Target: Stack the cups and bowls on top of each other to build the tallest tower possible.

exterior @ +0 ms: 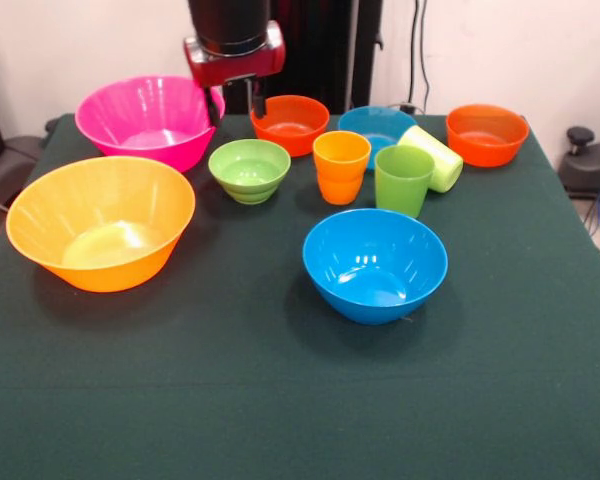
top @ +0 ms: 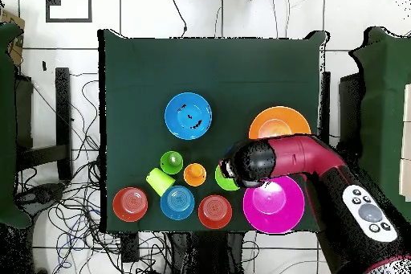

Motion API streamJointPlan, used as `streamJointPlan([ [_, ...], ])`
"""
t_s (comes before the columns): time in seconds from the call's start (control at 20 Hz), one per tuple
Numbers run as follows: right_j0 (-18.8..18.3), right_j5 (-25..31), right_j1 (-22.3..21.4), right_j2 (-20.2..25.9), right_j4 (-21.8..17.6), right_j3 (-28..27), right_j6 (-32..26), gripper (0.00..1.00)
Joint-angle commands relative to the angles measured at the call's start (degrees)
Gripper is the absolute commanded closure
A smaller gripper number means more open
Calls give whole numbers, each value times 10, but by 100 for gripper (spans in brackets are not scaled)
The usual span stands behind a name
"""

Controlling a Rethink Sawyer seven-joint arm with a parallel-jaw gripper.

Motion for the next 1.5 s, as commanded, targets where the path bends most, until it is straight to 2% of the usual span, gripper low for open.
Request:
streamJointPlan([
  [0.05, -10, 60, 41, 16, -49, -72, -155, 0],
  [0.4, -24, 82, 78, 33, -63, -114, -208, 0],
  [1.15, -19, 69, 143, 48, -90, -166, -217, 0],
  [1.5, -22, 77, 152, 56, -95, -179, -229, 0],
])
